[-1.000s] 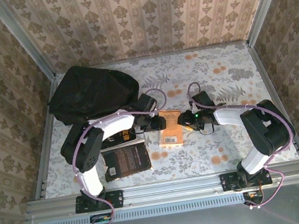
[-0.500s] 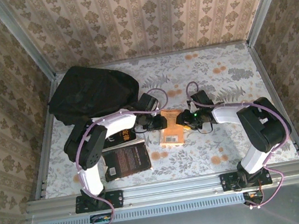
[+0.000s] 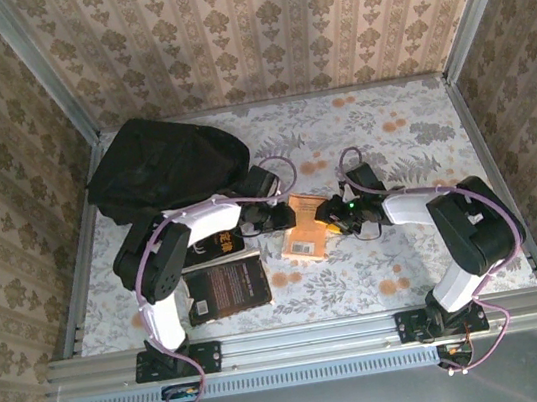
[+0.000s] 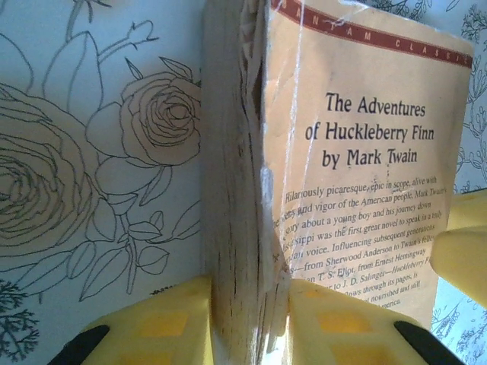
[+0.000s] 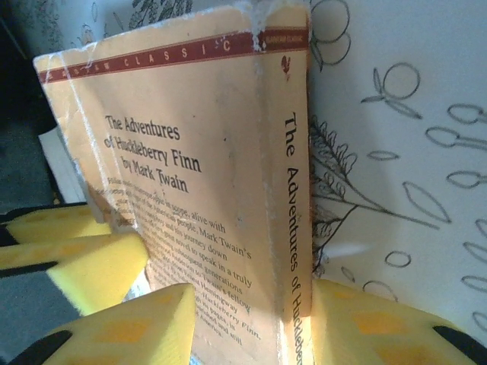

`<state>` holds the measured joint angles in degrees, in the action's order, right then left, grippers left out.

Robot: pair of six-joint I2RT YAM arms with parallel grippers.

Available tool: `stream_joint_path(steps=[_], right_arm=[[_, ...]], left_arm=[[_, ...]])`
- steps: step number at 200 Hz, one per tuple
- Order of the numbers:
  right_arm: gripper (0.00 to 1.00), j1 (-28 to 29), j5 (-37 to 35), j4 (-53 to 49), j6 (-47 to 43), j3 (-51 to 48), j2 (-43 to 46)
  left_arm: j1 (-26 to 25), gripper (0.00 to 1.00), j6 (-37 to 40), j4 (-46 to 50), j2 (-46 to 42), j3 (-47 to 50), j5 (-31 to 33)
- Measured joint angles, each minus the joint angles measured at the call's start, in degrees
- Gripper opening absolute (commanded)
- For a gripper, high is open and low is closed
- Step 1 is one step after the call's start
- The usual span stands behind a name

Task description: Pack the student bag

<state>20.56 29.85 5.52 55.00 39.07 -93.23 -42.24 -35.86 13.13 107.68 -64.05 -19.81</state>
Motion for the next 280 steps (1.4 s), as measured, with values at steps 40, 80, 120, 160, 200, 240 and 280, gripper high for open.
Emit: stream_joint_path(steps=[40,80,120,160,200,240,280], right_arm=[[0.44,0.00,2.14,5.95,4.42,-3.23,2.21],[0.44,0.92,3.96,11.30,6.73,-4.81,3.28],[0.43,2.71,5.44,15.50,8.50,-5.11,1.88],[0.26,2.75,5.38,16.09,8.04,-5.14,-1.22],[0.00,2.99,5.11,11.80,2.01,-5.11,3.15],[0.00,3.02,6.36,11.10,-2.32,-5.07,13.40],[0.00,3.28,11.65,14.60,-2.75,-2.95,21.24]], left_arm=[[1.07,0.21,-0.31,-2.64,-0.92,2.10,-0.68],[1.42,0.18,-2.03,-7.10,-0.94,3.93,-3.89],[0.96,0.15,-3.69,-10.80,-0.63,5.14,-6.78],[0.98,0.21,-4.28,-11.89,-0.68,5.70,-7.45],[1.57,0.51,-3.39,-9.22,-4.59,8.20,-7.61],[4.68,0.81,-2.60,-4.20,-15.65,9.40,-8.39],[8.57,0.86,-4.50,-5.38,-28.00,9.68,-14.49]])
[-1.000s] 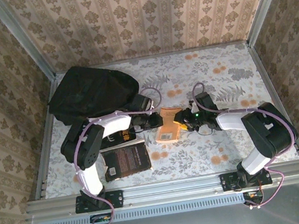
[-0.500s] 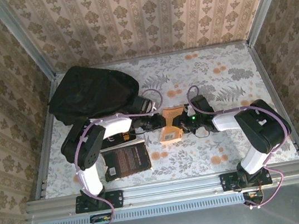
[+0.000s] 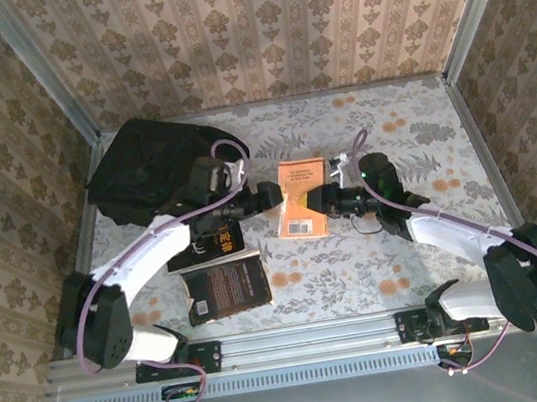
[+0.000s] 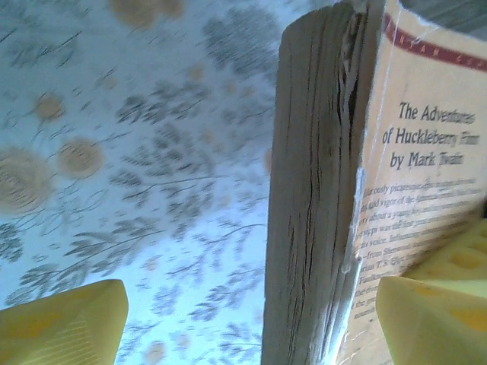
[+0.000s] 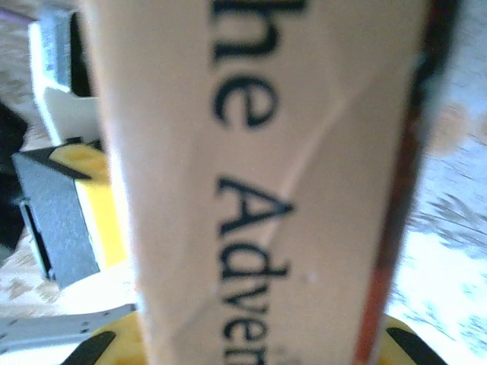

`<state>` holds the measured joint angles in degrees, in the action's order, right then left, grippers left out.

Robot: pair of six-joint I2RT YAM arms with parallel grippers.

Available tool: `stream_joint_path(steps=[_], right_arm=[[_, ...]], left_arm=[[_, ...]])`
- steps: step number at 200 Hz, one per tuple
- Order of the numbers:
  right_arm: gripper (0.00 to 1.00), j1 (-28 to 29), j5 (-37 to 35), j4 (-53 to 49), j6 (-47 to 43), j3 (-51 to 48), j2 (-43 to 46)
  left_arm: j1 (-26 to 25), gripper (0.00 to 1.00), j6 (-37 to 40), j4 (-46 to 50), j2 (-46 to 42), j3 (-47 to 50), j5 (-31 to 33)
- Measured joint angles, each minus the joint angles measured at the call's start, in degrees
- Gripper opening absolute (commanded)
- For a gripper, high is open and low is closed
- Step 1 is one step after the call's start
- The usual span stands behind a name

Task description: Pack the student bag

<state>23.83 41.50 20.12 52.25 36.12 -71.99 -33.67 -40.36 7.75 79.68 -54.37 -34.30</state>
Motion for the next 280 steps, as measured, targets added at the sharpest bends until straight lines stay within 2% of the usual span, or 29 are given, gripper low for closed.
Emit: stream_joint_path(steps=[46,96,149,164,207,228,236,241,262,280], right_arm=[[0.00,2.82,5.77,4.20,0.90,3.10,4.85],[0.00,5.75,9.44,5.60,0.85,4.66,6.05],[0.00,7.58,11.67,5.01,-0.09,5.35,6.05],[0.00,8.46,12.35,4.76,-0.76,6.10,6.05],[0.00,9.68,12.98,4.31,-2.45,7.15,6.05],[0.00,9.99,12.72,3.69,-3.65,7.50,6.05],[0.12,9.99,12.50,3.43,-4.11,7.52,6.05],[0.24,10.05,12.31,3.17,-4.31,7.52,6.05],[0.57,10.34,10.03,1.57,-5.75,7.50,6.27],[0.71,10.27,4.98,0.44,-6.25,7.04,7.52]], left_arm=[[1.51,0.83,-3.61,-5.90,-7.32,1.62,-10.45],[1.51,0.61,-6.03,-12.48,-13.55,4.15,-17.33],[1.51,0.50,-10.73,-22.45,-15.80,9.03,-21.92],[1.51,0.43,-11.85,-24.55,-16.00,9.90,-23.17],[1.55,0.12,-12.61,-27.56,-18.71,10.19,-24.70],[1.84,0.00,-12.55,-27.67,-19.54,10.62,-24.70],[1.84,0.00,-12.55,-27.71,-19.69,10.88,-24.65],[1.86,0.00,-12.55,-27.71,-19.76,11.04,-24.63],[2.01,0.00,-12.55,-27.67,-20.11,11.67,-24.04],[2.93,0.00,-12.55,-27.34,-21.27,12.59,-22.14]])
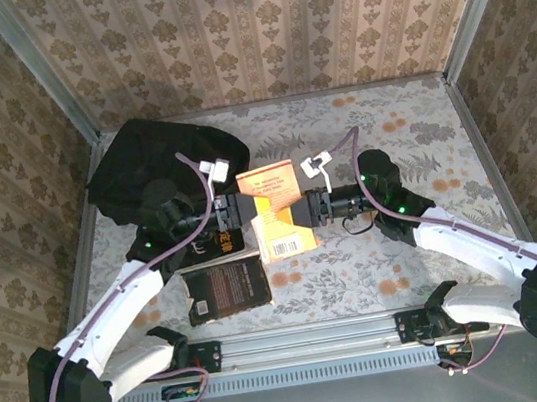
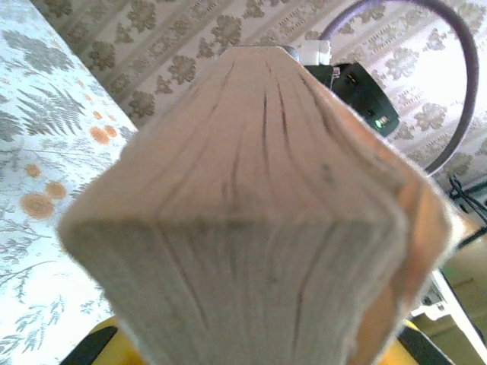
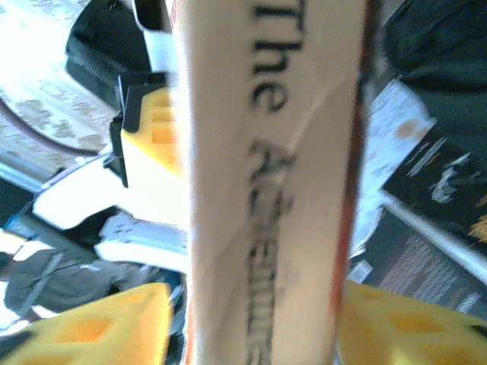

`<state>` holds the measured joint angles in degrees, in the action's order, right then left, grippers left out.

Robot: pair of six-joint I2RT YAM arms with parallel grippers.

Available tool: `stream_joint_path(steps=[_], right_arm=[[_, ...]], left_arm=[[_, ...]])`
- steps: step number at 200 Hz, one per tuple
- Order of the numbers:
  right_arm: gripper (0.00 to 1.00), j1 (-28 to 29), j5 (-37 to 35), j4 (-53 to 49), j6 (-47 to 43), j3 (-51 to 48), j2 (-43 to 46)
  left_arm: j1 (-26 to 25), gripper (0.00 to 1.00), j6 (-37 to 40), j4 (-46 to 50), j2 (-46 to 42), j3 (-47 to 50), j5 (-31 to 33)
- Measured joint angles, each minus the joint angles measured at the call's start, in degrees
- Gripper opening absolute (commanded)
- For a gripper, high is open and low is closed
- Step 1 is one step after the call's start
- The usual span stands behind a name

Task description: Pack the student bag

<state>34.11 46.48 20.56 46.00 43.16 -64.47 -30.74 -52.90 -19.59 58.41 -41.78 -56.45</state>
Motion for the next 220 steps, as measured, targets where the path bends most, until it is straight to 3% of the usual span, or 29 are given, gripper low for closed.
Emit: stream_joint_path(steps=[16,57,112,153,188,220], right_arm=[[0.76,-0.09,-5.22,1.11,0.83,-2.21,2.21],[0.80,1.07,-18.47,12.55,10.08,-11.78,4.28],[0.85,9.51,-29.38,26.99,18.69,-13.05,-3.52],[0.69,13.57,-35.32,35.45,21.46,-12.02,-9.60],[0.66,13.94,-41.31,39.54,21.92,-12.02,-9.94],[0.50,13.94,-43.78,40.17,22.16,-11.96,-10.16]], left_arm=[[0.90,0.00,-0.02,0.24,-1.73,0.96,3.63],[1.22,0.00,-3.10,-2.05,-6.23,3.08,17.38],[0.17,0.00,-14.73,-10.58,-4.24,8.41,31.17],[-1.75,0.00,-16.65,-12.96,-4.17,8.55,35.04],[-1.81,0.00,-17.18,-13.42,-4.76,9.51,36.39],[-1.81,0.00,-17.90,-13.46,-4.83,10.27,36.81]])
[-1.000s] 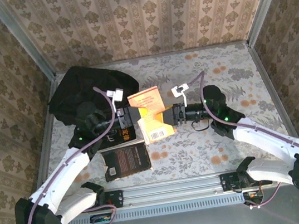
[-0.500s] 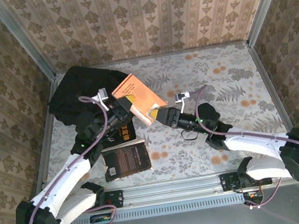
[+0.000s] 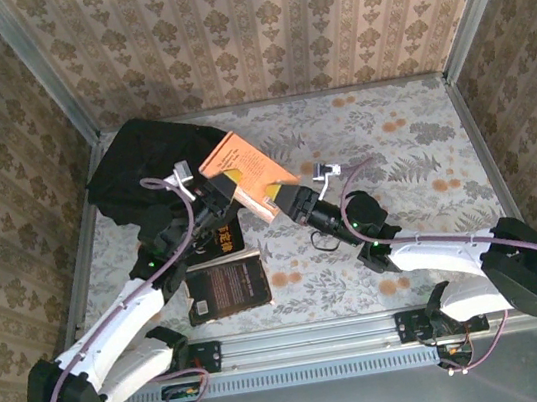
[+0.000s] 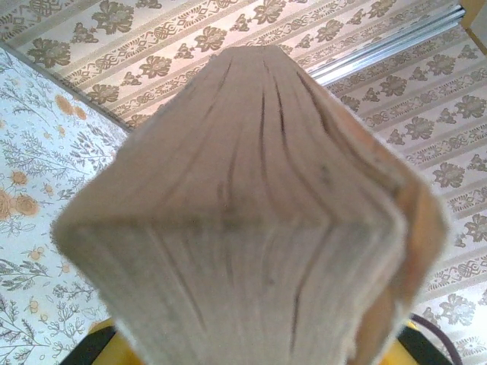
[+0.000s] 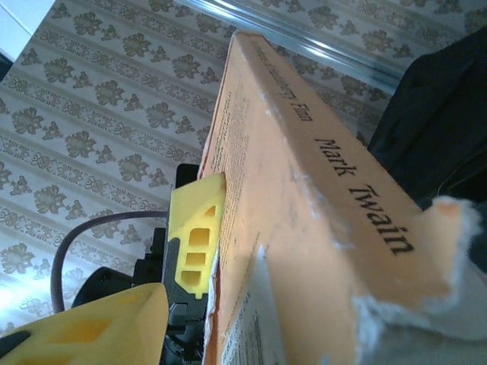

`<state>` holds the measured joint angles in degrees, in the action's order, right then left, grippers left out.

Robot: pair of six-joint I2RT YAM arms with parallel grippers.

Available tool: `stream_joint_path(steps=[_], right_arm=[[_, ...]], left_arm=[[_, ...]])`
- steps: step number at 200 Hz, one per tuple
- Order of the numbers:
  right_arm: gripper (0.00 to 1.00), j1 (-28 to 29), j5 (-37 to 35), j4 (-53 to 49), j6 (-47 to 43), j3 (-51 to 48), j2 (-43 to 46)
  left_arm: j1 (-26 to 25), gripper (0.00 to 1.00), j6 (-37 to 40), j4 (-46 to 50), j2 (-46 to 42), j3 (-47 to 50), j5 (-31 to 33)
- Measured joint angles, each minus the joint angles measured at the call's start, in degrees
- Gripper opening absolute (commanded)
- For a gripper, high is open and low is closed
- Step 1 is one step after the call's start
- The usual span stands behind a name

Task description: Pack the student bag

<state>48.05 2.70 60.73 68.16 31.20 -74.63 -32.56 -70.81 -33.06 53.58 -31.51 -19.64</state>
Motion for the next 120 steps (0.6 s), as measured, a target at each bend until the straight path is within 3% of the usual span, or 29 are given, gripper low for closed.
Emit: stream_joint_path(steps=[16,37,53,82,100,120], right_arm=[[0.39,0.00,-0.35,0.04,0.81,0.37,-0.85],[0.13,0.02,-0.81,0.92,1.64,0.52,-2.10],[0.00,0.00,-0.96,1.44,2.10,0.52,-2.16],[0.00,0.33,-1.44,-0.48,1.73,-0.02,-1.11],[0.00,0.09,-3.23,-4.83,-0.35,-1.36,2.32],[0.00,-0.39,-6.36,-13.22,-3.58,-2.86,8.20]], left_arm=[[0.00,0.00,-0.20,-0.04,-0.09,0.02,0.24],[0.00,0.00,-0.15,0.07,-0.20,0.04,0.57],[0.11,0.03,-0.02,0.70,-0.28,0.02,0.87],[0.22,0.44,2.80,6.95,-1.88,-1.09,0.90],[1.64,0.54,6.71,15.06,-2.73,-2.95,0.83],[3.50,0.58,15.19,28.96,-1.68,-9.49,1.64]])
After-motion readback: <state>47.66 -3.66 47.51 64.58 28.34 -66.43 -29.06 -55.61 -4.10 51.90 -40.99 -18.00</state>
